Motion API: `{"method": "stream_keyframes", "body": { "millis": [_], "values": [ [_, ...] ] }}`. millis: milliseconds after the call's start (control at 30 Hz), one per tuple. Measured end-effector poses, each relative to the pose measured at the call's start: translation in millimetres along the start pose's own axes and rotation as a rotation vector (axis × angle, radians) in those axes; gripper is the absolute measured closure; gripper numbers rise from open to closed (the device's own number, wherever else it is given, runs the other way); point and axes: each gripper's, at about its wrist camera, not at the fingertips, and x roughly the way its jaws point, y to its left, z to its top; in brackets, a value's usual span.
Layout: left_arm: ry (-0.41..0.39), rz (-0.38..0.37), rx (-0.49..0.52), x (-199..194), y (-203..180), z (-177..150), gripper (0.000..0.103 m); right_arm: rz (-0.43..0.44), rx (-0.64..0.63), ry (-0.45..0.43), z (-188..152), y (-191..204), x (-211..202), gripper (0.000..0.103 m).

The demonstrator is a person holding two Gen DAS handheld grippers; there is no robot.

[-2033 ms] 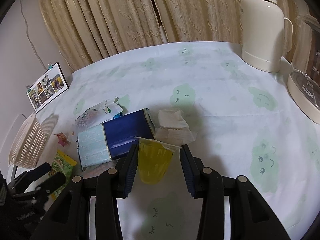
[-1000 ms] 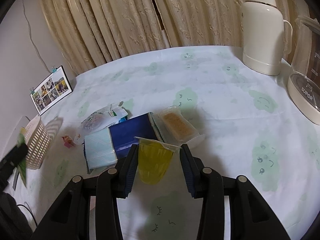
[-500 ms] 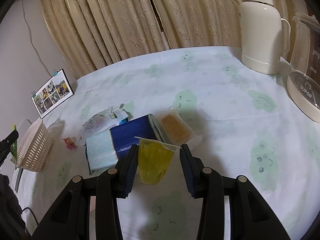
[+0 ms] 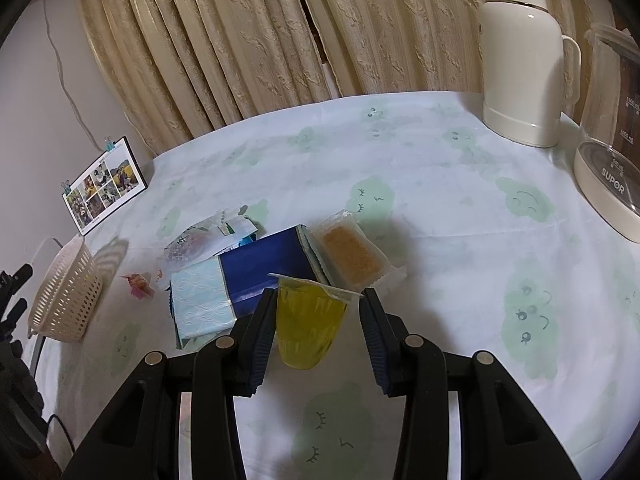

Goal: Organize snacks
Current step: 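Carry the jelly cup into the basket and open the right tool while the left tool withdraws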

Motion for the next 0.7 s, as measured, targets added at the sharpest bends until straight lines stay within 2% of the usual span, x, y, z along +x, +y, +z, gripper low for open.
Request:
{"method": "stream_keyframes", "body": {
  "millis": [367,533,700],
  "values": [
    [-0.161,0.085,0.023,-28,5,-11,0.015,0.066,-0.007,-0.058,0,26,-17,0.064],
    [-0.200,0.121,0.001,-35,15,-13,0.015,0.145,-0.045,-0.049,5,66,-17,0.064],
    [-0.190,0.131,-0.017,-35,20,-24,0.015,0.233,-0.125,-0.048,11,125,-16,0.064]
  ]
}}
